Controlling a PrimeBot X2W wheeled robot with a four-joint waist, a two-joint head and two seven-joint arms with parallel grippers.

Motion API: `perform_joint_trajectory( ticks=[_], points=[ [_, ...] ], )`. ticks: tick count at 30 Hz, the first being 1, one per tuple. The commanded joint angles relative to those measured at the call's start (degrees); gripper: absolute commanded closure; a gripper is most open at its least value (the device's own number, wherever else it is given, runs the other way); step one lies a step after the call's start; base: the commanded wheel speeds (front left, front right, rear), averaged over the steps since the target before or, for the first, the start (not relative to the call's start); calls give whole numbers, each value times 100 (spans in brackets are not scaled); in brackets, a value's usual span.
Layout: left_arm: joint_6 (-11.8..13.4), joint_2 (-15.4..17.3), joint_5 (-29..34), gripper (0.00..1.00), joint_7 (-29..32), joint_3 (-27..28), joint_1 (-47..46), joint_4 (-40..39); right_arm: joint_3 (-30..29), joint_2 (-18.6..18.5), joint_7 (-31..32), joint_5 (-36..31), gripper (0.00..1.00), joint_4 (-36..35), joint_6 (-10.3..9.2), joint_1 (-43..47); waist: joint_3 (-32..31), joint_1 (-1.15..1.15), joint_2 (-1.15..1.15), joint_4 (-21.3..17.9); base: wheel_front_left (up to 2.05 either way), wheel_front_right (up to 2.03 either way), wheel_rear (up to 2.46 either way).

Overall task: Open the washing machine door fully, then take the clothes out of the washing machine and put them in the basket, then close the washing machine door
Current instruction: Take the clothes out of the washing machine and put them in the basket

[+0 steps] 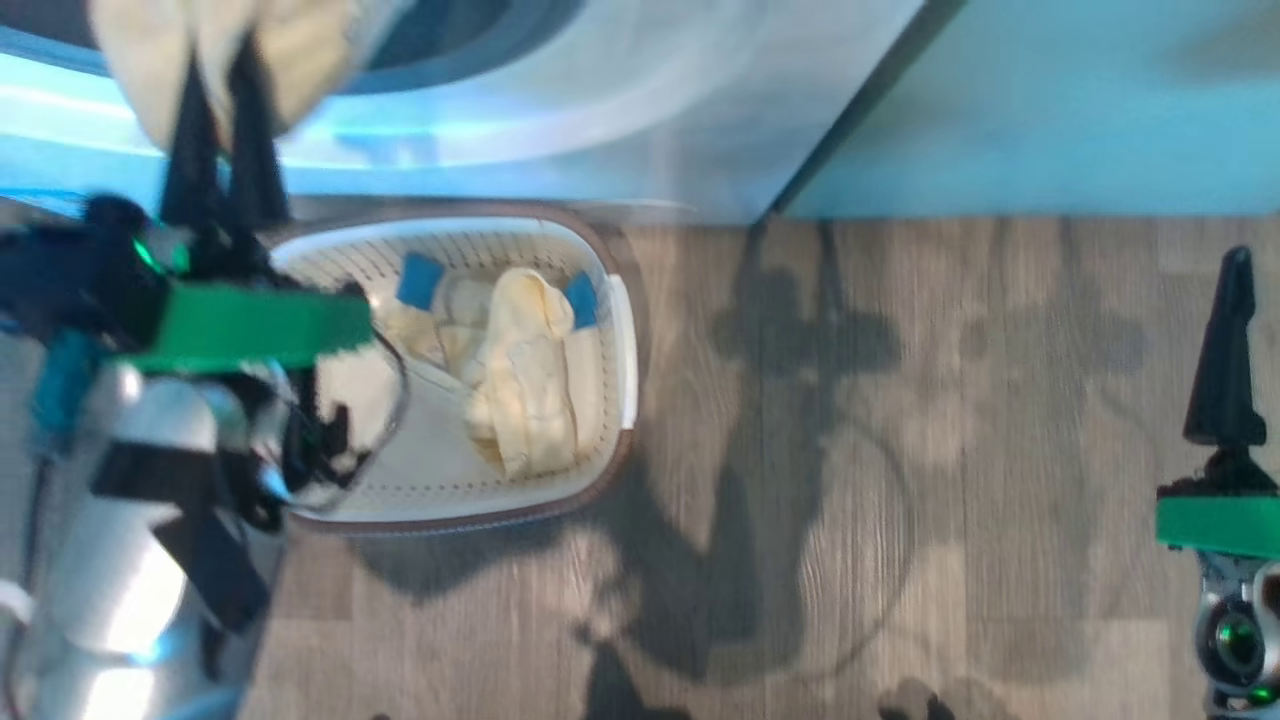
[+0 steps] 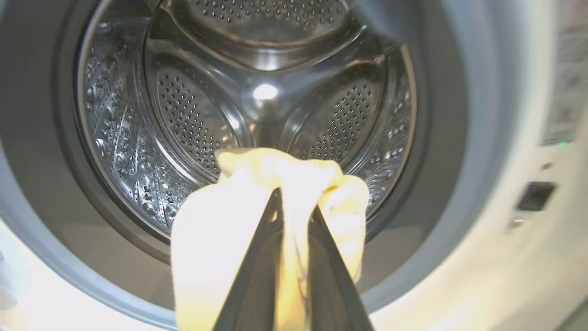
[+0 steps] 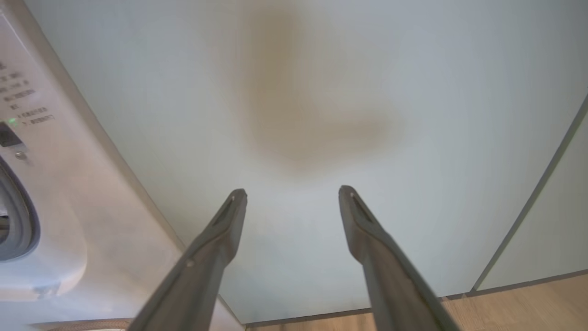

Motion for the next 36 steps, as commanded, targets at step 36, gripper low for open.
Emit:
perform_joint_trajectory(
  ticks=[36],
  points=[
    [-1116, -1301, 716, 100, -33, 414, 2887, -560, 225, -96, -38, -279, 0, 7, -16, 1259, -2168, 1, 0, 600, 0, 0, 0]
  ],
)
